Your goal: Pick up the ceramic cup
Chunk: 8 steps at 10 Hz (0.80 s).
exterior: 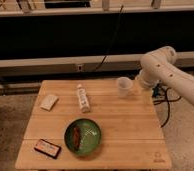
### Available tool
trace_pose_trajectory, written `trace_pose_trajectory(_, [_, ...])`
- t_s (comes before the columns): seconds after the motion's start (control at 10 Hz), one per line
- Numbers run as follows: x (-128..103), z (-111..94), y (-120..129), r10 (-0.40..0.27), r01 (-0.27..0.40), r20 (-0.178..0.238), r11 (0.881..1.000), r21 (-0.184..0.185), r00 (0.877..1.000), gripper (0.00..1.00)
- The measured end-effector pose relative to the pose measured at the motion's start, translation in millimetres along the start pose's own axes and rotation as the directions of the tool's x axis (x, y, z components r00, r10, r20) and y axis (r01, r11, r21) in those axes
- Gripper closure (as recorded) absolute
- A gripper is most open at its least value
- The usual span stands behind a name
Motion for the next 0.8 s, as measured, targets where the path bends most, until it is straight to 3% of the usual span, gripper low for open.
trace_pose_trajectory(0.8, [-22.5, 26.9, -18.8, -0.115, 0.115, 0.006, 0.993, -0.004, 0.993, 0.20])
